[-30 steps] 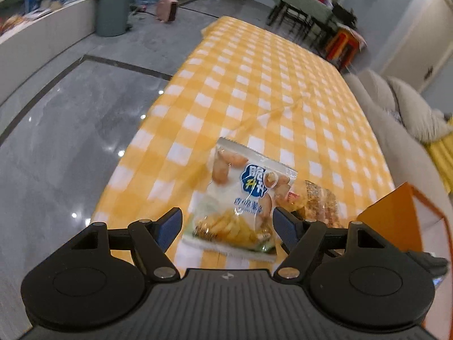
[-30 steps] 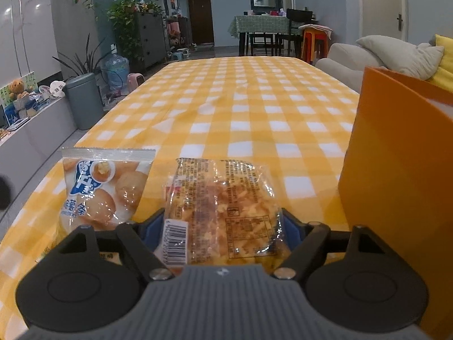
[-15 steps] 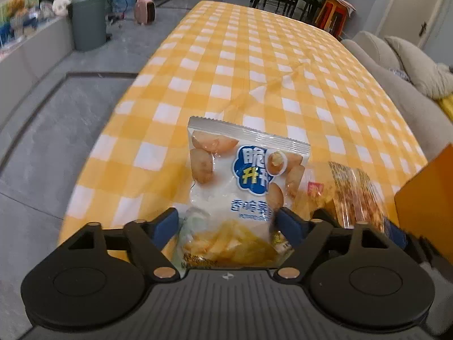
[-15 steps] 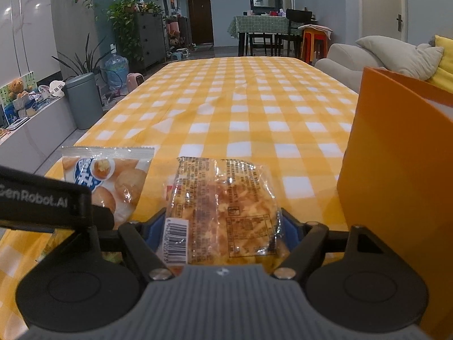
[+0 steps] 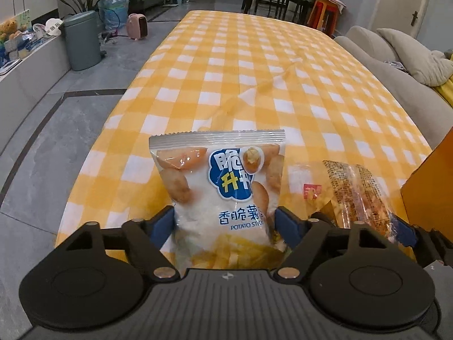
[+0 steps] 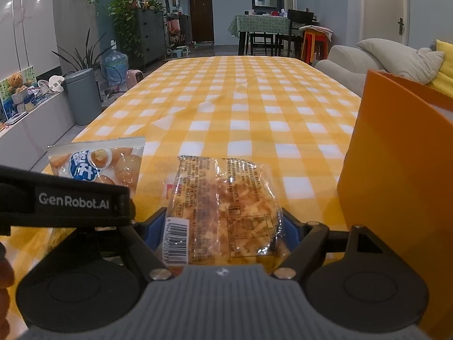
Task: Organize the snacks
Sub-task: 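Grasp the white potato-stick packet with the left tool while the right lifts its packet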
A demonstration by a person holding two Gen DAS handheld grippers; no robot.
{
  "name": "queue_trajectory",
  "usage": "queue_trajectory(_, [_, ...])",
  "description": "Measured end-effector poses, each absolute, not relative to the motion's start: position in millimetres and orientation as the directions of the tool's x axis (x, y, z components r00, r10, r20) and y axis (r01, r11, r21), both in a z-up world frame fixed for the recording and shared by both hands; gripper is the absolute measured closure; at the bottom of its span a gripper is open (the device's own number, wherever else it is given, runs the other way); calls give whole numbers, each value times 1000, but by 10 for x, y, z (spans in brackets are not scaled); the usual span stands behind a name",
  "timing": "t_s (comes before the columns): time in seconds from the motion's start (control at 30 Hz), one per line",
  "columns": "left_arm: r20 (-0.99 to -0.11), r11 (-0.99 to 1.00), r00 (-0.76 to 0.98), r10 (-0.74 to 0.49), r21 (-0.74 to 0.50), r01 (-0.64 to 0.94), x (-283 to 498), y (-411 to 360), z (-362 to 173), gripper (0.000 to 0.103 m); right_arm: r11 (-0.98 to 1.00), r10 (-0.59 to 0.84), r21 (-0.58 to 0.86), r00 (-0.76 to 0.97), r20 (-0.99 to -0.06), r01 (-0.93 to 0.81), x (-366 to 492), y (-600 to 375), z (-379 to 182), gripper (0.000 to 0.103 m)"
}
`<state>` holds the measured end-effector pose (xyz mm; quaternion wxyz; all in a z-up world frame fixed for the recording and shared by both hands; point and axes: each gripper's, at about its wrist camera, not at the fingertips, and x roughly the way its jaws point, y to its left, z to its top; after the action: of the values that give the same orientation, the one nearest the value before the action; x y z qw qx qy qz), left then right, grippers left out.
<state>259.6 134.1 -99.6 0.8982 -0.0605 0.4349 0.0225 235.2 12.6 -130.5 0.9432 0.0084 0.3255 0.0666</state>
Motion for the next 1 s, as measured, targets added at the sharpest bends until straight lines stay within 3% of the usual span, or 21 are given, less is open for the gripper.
queue_trajectory(0.17, [-785, 986, 619, -37, -128, -104, 2584, 1418, -970, 35, 991, 130, 58, 779, -613, -119, 2355, 141, -1300, 25])
queue_trajectory(0.37, [-777, 980, 626, -64, -167, -108, 2487, 1515, -955, 42, 992, 126, 56, 781, -611, -116, 2346, 139, -1302, 27])
queue_trajectory(0.57, [-774, 977, 632, -28, -155, -147, 2327, 1606, -845, 45, 993, 92, 0, 791, -605, -116, 2265, 202, -1289, 31])
queue_trajectory(1.0, [-728, 919, 682, -75, -316, -237, 1957, 1886, -668, 45, 979, 205, 135, 767, -608, -155, 1720, 72, -1127, 32])
